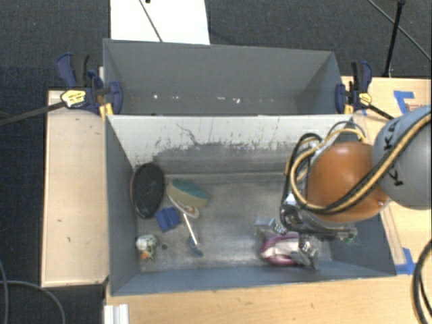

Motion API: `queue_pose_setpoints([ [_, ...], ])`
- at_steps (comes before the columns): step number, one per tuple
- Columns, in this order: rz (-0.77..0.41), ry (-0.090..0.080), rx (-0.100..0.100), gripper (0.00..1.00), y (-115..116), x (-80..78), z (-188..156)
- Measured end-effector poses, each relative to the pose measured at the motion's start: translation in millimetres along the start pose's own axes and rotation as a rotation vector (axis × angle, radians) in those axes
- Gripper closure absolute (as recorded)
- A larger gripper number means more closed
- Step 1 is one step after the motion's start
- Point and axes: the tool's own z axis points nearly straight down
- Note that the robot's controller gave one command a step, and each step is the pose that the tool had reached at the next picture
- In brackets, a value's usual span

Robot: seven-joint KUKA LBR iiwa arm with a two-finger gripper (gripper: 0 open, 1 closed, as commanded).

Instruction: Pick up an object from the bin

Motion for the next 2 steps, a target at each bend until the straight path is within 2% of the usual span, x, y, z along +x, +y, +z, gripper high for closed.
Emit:
queue_pose_setpoints([
  [1,-0.683,-0.001,-0.004,0.00,1,-11.4,1],
  [2,-0.578,0.003,-0.001,0.00,-36,26.3,-50],
])
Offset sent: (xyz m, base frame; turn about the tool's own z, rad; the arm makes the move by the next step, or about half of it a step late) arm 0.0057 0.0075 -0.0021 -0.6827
